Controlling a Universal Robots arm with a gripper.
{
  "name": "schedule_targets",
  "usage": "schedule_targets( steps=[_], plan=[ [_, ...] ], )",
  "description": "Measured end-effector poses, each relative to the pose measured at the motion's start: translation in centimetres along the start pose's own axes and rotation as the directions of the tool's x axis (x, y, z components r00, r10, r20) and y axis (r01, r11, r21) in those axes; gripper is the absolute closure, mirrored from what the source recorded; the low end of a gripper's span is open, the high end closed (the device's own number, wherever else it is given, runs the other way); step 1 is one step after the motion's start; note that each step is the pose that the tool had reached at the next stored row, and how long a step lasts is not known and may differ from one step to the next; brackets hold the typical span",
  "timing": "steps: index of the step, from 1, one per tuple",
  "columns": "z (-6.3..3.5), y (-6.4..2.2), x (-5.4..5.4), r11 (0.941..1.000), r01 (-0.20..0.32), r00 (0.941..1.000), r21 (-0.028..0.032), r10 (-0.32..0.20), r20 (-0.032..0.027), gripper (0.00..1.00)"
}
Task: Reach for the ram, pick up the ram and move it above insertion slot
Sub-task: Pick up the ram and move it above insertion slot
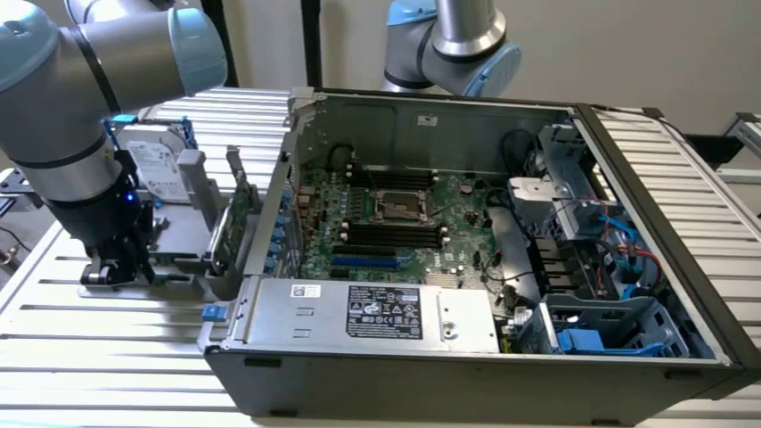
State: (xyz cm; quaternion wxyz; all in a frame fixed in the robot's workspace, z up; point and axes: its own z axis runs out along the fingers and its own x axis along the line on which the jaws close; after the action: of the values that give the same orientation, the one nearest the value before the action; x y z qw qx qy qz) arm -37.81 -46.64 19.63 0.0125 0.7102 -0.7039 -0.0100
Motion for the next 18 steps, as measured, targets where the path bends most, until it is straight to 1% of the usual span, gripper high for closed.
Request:
schedule_targets(
  steps=[9,18],
  plan=[
    [-0.10,-0.04,0.00,1.0000,0.000,1.0000,-0.0012,0.000,0.0002,0.87],
    [-0.80,-0.02,0.00,1.0000,0.000,1.0000,-0.0013,0.000,0.0002,0.87]
  ],
)
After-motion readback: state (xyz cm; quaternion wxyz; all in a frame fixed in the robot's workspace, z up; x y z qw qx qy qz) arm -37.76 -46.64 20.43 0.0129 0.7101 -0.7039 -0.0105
